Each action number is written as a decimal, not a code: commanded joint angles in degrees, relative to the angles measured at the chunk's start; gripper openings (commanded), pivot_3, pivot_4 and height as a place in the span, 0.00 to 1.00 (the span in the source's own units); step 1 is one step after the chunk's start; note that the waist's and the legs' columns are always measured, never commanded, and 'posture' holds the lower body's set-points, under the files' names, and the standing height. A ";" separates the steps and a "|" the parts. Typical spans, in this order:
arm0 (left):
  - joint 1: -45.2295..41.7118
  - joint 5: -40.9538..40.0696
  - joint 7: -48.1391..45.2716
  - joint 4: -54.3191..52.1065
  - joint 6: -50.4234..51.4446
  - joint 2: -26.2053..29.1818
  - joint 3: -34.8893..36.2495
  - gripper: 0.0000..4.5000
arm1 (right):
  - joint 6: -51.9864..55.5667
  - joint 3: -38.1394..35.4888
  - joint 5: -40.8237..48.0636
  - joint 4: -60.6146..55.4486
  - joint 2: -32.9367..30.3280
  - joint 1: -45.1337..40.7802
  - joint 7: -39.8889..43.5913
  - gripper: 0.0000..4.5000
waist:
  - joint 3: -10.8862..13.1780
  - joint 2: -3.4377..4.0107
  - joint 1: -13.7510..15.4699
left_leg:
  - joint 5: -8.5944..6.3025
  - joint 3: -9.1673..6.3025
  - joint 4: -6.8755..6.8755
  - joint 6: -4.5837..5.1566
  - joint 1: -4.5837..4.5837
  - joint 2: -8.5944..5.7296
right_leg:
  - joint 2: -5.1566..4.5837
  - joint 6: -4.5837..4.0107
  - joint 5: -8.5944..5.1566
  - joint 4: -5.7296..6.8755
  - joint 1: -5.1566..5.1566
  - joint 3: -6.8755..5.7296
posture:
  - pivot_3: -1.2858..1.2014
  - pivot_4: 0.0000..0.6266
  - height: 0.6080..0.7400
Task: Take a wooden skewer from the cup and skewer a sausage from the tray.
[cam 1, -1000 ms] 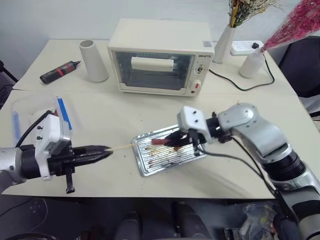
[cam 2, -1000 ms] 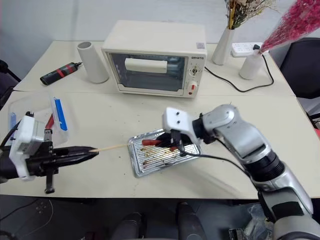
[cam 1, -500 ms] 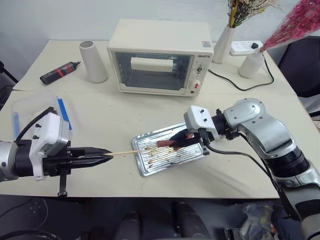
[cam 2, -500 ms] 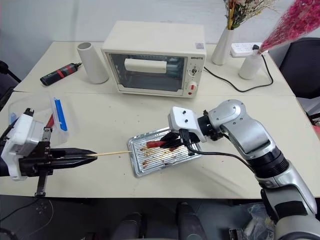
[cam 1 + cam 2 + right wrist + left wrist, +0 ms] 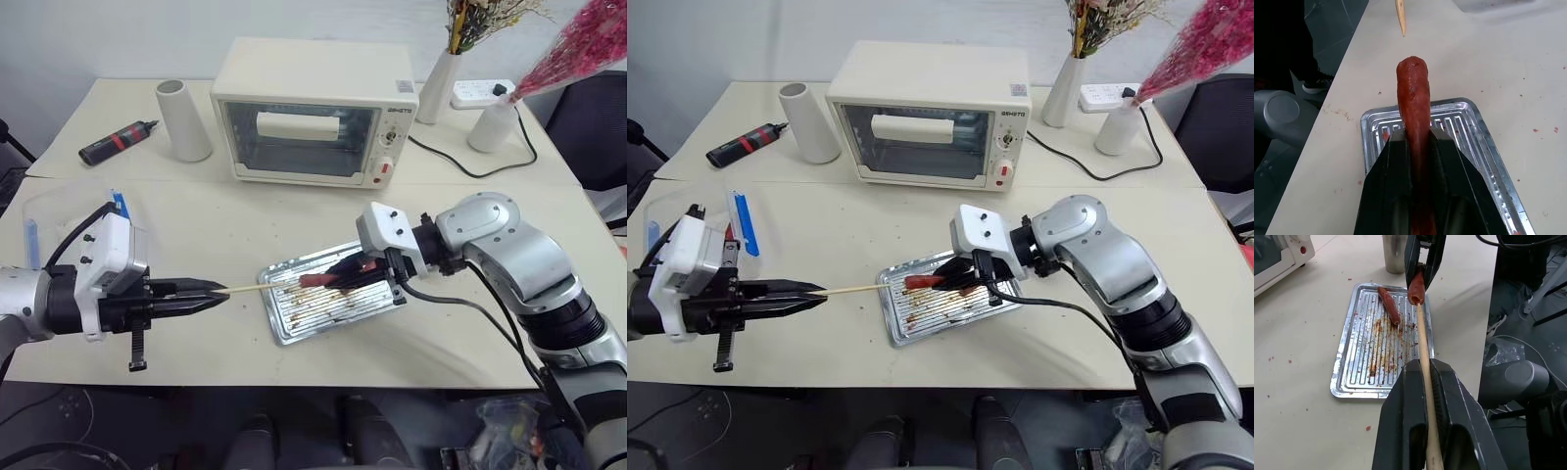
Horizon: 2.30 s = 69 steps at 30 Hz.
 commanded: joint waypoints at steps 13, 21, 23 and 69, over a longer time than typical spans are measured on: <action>-1.32 2.63 -0.78 0.96 -2.77 -0.58 -1.38 0.00 | 2.05 -1.86 1.89 -3.88 0.89 -1.13 -1.58 0.10 | 0.00 0.00 0.00 | 0.00 0.00 0.01 0.00 0.00 0.00 | 0.01 0.00 0.00 0.02 0.00 0.00 | 0.52 0.24 1.00; -1.46 4.03 -2.13 2.33 -3.25 0.13 -0.58 0.00 | 1.89 -2.09 1.64 -4.01 0.41 -0.61 -1.73 0.10 | 0.00 0.00 0.02 | 0.00 0.00 0.02 0.00 0.01 -0.01 | 0.02 0.00 0.00 0.03 0.00 -0.01 | 0.52 0.24 1.00; -1.86 4.11 -2.06 2.18 -3.27 -0.04 -0.95 0.00 | 1.69 -1.99 1.50 -3.77 0.46 -0.63 -1.83 0.10 | 0.00 0.00 0.02 | 0.00 0.00 0.02 0.00 0.01 0.00 | 0.01 0.00 0.00 0.03 0.00 0.00 | 0.52 0.24 1.00; -12.49 7.99 -1.00 5.42 -5.63 -3.81 -13.76 0.00 | 2.97 -0.44 1.48 -3.74 5.11 -3.78 -3.40 0.39 | -0.01 -0.02 0.03 | 0.00 0.00 0.09 0.00 0.01 -0.04 | 0.06 0.02 0.01 0.15 0.00 0.00 | 0.52 0.24 1.00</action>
